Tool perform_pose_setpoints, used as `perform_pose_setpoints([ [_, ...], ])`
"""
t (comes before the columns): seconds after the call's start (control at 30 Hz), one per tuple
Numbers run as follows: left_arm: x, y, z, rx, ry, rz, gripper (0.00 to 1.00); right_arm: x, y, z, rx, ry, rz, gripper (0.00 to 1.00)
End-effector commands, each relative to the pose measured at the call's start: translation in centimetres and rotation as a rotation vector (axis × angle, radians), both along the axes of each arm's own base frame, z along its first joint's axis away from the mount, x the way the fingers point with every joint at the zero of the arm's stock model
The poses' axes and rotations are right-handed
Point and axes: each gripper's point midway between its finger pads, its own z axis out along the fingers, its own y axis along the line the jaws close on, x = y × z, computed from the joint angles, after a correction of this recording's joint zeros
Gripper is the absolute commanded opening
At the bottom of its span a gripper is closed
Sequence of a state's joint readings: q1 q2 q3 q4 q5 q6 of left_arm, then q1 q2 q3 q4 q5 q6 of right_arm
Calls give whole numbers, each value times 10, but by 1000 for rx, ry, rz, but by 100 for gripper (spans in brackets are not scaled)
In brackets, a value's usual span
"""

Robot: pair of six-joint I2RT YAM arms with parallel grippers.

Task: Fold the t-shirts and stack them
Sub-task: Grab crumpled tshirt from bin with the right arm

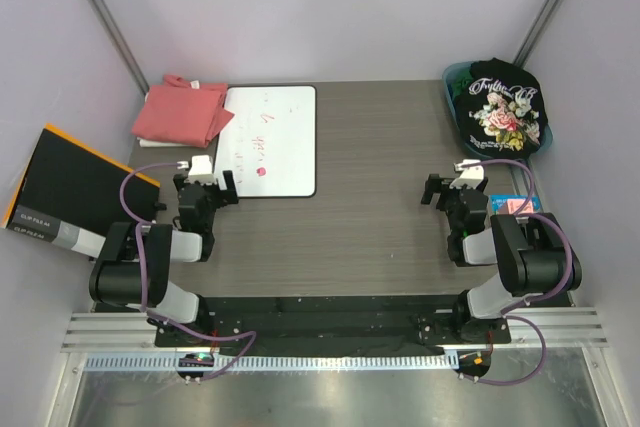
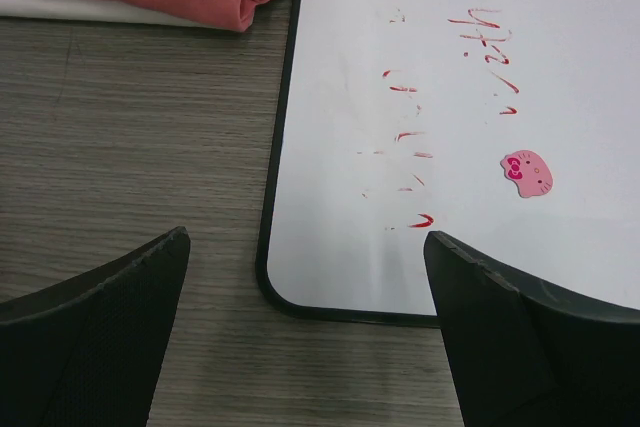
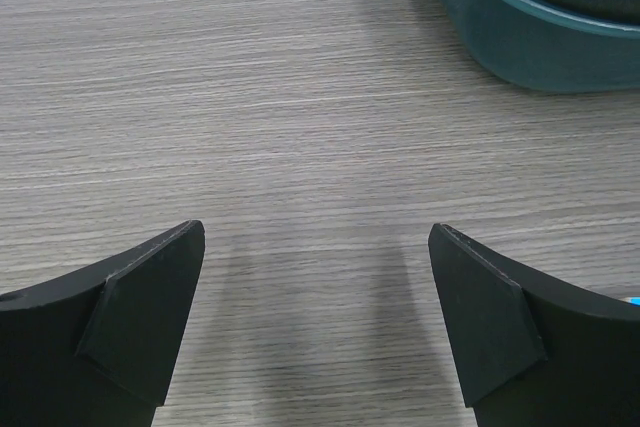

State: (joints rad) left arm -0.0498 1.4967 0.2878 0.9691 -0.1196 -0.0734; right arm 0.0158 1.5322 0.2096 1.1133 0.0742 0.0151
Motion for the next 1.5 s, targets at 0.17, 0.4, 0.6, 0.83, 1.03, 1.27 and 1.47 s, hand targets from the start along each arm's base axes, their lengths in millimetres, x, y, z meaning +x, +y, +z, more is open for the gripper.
perform_pose_setpoints([
  [0.17,10,0,21,-11,-77,-3,100,13,-1,26,6,-96,-12,100],
  [0.4,22,-43,78,45,-3,-296,100,45,20,70,9,101,110,100],
  [0.6,35,-56,98,201,298,-487,100,100,-27,107,-193,409,-63,100],
  [0.83,53,-51,105,354,483,-633,100,155,-114,110,-255,527,-192,100],
  [1.03,60,-61,123,399,407,-721,100,168,-148,63,-186,615,-181,99],
  [1.27,56,-64,135,444,383,-751,100,172,-163,5,-161,705,-133,83],
  [1.47,54,-56,144,503,382,-733,100,183,-164,-5,-148,702,-121,23],
])
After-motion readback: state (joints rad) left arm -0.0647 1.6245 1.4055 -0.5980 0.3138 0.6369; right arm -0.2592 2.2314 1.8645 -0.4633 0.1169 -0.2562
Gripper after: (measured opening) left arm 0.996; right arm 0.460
